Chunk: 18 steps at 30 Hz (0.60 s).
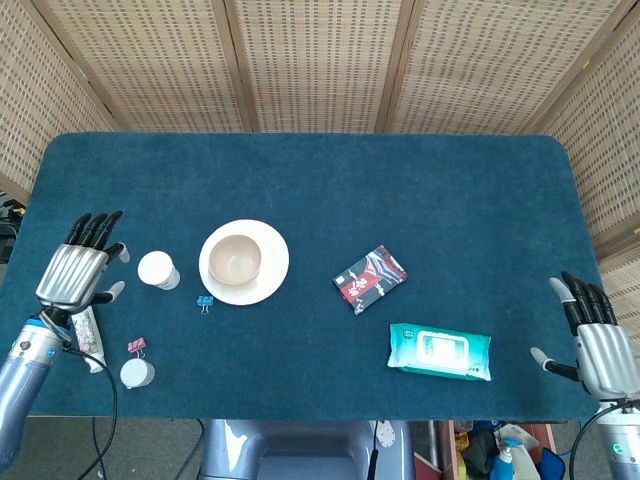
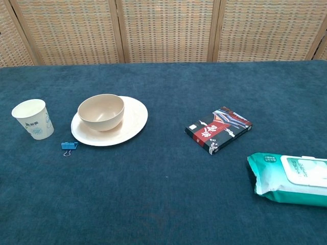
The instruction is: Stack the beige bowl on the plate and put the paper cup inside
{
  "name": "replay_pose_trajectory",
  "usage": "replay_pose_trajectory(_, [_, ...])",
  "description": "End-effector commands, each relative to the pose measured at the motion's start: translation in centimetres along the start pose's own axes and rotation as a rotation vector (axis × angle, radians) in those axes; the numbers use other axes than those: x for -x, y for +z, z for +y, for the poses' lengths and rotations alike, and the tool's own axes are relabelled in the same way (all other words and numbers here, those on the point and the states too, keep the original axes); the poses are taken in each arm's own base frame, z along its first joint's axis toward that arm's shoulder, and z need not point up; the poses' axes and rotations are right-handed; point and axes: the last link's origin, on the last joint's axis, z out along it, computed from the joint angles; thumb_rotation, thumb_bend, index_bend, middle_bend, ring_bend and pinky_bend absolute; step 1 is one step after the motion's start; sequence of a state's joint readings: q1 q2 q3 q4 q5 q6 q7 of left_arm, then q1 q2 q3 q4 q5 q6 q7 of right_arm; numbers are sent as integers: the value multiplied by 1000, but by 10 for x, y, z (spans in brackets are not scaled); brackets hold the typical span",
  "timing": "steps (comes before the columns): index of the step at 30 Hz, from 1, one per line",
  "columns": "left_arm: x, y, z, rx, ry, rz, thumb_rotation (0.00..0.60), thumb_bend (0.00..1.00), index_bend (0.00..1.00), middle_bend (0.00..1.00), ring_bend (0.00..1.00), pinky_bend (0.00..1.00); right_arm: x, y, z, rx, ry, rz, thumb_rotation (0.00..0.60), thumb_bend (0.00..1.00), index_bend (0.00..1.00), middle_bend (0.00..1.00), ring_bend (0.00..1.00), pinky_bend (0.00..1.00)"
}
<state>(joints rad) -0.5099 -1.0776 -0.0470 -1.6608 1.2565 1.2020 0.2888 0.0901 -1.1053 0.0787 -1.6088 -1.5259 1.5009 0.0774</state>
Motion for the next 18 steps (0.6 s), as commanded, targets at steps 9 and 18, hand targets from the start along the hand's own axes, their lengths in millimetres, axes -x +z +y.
replay_pose_trajectory(9, [40, -11, -28, -55, 22, -106, 600, 366, 464, 0, 0, 0, 1, 0, -1, -1, -2, -2, 600, 147, 4, 0, 0, 0])
replay_pose_trajectory(18, [60, 1, -23, -54, 26, -146, 600, 369, 464, 0, 0, 0, 1, 0, 0, 2, 2, -2, 600, 146, 4, 0, 0, 0])
